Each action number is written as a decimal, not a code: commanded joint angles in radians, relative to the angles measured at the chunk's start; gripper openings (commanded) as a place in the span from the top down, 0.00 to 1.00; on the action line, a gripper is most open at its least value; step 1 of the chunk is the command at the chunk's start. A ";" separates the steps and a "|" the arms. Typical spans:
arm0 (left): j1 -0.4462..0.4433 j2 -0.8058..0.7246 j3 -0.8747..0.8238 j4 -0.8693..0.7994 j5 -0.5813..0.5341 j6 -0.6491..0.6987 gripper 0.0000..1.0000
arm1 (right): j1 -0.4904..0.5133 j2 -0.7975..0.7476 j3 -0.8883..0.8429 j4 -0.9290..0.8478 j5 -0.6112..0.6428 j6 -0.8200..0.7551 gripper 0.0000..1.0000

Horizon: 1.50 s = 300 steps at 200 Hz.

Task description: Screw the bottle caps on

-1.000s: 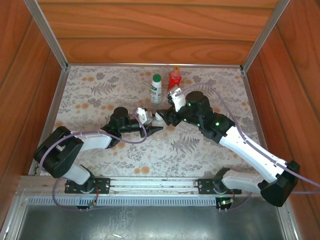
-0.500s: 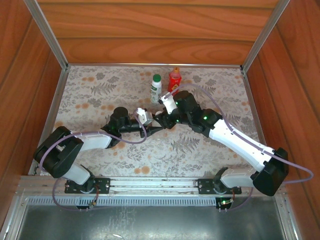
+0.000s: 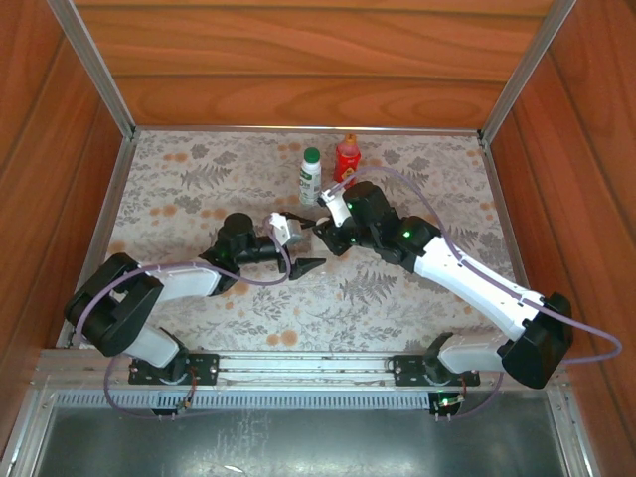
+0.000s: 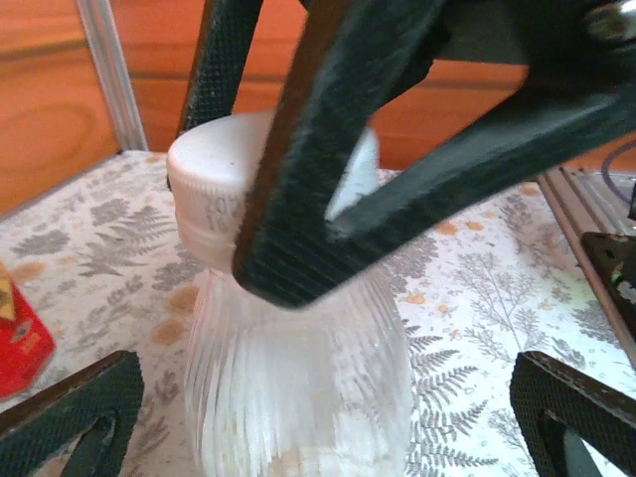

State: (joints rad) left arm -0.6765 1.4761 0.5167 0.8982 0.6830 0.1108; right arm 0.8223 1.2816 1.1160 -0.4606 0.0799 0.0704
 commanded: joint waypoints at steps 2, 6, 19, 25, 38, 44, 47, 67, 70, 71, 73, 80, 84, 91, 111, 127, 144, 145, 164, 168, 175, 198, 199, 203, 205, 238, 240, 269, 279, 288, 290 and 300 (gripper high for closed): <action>0.000 -0.063 -0.065 0.017 -0.088 -0.021 0.00 | -0.032 -0.001 0.007 0.008 0.109 0.040 0.63; 0.001 -0.072 -0.079 0.019 -0.108 -0.020 0.00 | -0.040 0.002 0.006 0.014 0.116 0.040 0.63; 0.002 -0.103 -0.123 0.017 -0.158 -0.023 0.00 | -0.070 0.009 0.003 0.048 0.127 0.038 0.63; 0.002 -0.115 -0.142 0.016 -0.181 -0.027 0.00 | -0.087 0.014 0.000 0.069 0.125 0.035 0.63; 0.002 -0.138 -0.177 0.017 -0.219 -0.036 0.00 | -0.125 0.035 0.003 0.108 0.107 0.027 0.64; 0.003 -0.146 -0.191 0.017 -0.233 -0.040 0.00 | -0.142 0.050 0.010 0.122 0.094 0.024 0.64; 0.004 -0.150 -0.198 0.016 -0.241 -0.041 0.00 | -0.151 0.059 0.015 0.123 0.087 0.023 0.64; 0.004 -0.176 -0.229 0.016 -0.285 -0.052 0.00 | -0.196 0.122 0.049 0.149 0.063 0.011 0.64; 0.004 -0.180 -0.232 0.016 -0.291 -0.052 0.00 | -0.200 0.130 0.053 0.155 0.060 0.009 0.64; 0.004 -0.181 -0.233 0.016 -0.292 -0.051 0.00 | -0.202 0.133 0.054 0.157 0.059 0.008 0.64; 0.005 -0.182 -0.235 0.016 -0.295 -0.052 0.00 | -0.205 0.136 0.056 0.162 0.056 0.006 0.64; 0.004 -0.187 -0.240 0.015 -0.305 -0.049 0.00 | -0.215 0.152 0.058 0.186 0.048 0.001 0.64; 0.004 -0.190 -0.242 0.015 -0.309 -0.047 0.00 | -0.220 0.160 0.059 0.198 0.043 -0.001 0.64; 0.004 -0.193 -0.244 0.015 -0.317 -0.044 0.00 | -0.229 0.174 0.062 0.211 0.035 -0.001 0.64; 0.004 -0.195 -0.244 0.013 -0.327 -0.040 0.00 | -0.241 0.201 0.073 0.211 0.024 0.003 0.63; 0.003 -0.194 -0.242 0.012 -0.334 -0.039 0.00 | -0.241 0.199 0.058 0.215 0.020 0.008 0.61; 0.004 -0.186 -0.236 0.010 -0.367 -0.047 0.00 | -0.242 0.194 0.045 0.207 0.019 0.006 0.55; 0.004 -0.187 -0.236 0.011 -0.370 -0.047 0.00 | -0.243 0.194 0.045 0.207 0.019 0.006 0.55; 0.006 -0.187 -0.225 0.010 -0.407 -0.055 0.00 | -0.244 0.191 0.051 0.191 0.014 -0.009 0.39; 0.005 -0.187 -0.224 0.009 -0.416 -0.060 0.00 | -0.245 0.189 0.054 0.187 0.009 -0.014 0.36; 0.010 -0.189 -0.219 0.007 -0.432 -0.068 0.00 | -0.244 0.186 0.065 0.175 0.001 -0.018 0.32; 0.041 -0.209 -0.214 -0.007 -0.463 -0.094 0.00 | -0.244 0.154 0.096 0.141 -0.012 -0.024 0.23; 0.043 -0.210 -0.213 -0.008 -0.462 -0.097 0.00 | -0.244 0.151 0.096 0.140 -0.012 -0.024 0.23; 0.051 -0.216 -0.213 -0.013 -0.463 -0.106 0.00 | -0.244 0.141 0.097 0.140 -0.011 -0.024 0.21; 0.057 -0.218 -0.212 -0.015 -0.464 -0.109 0.00 | -0.244 0.134 0.096 0.139 -0.009 -0.024 0.20; 0.148 -0.284 -0.213 -0.055 -0.513 -0.152 0.00 | -0.253 0.009 0.054 0.153 0.039 -0.038 0.10; 0.154 -0.290 -0.214 -0.060 -0.517 -0.151 0.00 | -0.256 -0.001 0.051 0.155 0.041 -0.039 0.10; 0.218 -0.374 -0.167 -0.224 -0.629 -0.078 0.00 | -0.316 -0.124 -0.066 0.231 0.091 -0.048 0.04; 0.240 -0.395 -0.161 -0.267 -0.692 -0.043 0.00 | -0.349 -0.162 -0.128 0.287 0.121 -0.059 0.02; 0.257 -0.406 -0.164 -0.286 -0.756 -0.012 0.00 | -0.380 -0.194 -0.202 0.359 0.160 -0.070 0.01; 0.259 -0.407 -0.165 -0.290 -0.771 -0.003 0.00 | -0.388 -0.201 -0.221 0.377 0.169 -0.071 0.01; 0.275 -0.413 -0.179 -0.300 -0.855 0.030 0.00 | -0.426 -0.233 -0.304 0.452 0.209 -0.081 0.00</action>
State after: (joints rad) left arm -0.4370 1.0870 0.3378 0.7074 0.0429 0.0471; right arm 0.4648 1.0866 0.9707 -0.1642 0.1719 0.0242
